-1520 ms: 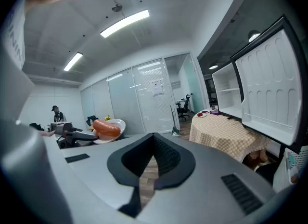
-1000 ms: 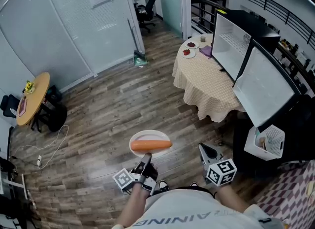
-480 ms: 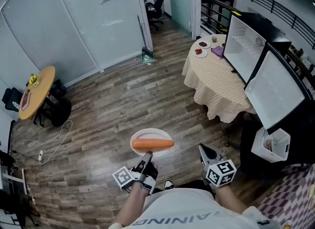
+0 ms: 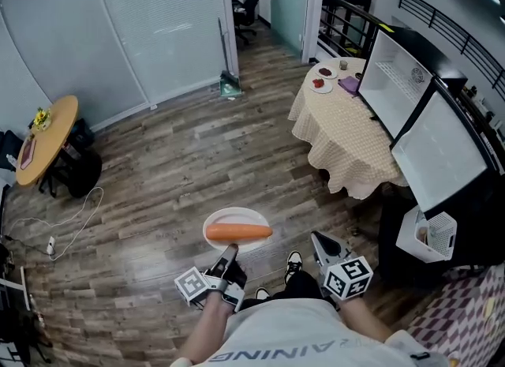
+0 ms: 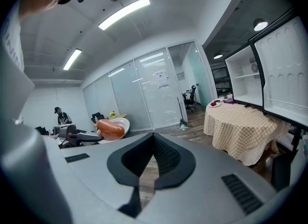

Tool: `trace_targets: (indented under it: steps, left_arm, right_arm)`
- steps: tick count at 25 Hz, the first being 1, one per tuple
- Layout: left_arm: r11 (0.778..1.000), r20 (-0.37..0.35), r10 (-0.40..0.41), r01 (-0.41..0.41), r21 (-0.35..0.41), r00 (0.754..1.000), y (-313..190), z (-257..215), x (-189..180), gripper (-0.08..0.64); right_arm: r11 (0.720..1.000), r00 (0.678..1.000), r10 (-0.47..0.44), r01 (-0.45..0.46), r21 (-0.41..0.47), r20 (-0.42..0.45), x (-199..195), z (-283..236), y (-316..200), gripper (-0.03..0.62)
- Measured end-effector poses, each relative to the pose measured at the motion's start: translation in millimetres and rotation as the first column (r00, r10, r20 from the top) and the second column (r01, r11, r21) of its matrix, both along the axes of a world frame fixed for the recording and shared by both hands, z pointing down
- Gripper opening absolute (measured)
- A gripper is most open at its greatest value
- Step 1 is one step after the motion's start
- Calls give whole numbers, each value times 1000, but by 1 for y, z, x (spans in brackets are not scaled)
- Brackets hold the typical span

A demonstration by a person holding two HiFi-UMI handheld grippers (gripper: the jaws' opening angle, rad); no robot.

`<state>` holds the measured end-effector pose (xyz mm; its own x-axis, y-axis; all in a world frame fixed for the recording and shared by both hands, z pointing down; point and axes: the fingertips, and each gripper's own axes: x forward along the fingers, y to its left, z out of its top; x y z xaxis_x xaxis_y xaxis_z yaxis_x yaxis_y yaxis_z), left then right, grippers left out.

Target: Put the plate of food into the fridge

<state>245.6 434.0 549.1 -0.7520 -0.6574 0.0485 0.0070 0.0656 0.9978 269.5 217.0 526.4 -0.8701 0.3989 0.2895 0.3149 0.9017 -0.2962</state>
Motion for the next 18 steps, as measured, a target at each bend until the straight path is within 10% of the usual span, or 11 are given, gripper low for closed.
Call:
trace_targets:
  steps: [18]
  left_arm:
    - [999, 16, -51, 51, -3, 999, -43, -12, -148, 26]
  right_arm:
    - [996, 996, -93, 93, -4, -1, -154, -2, -28, 20]
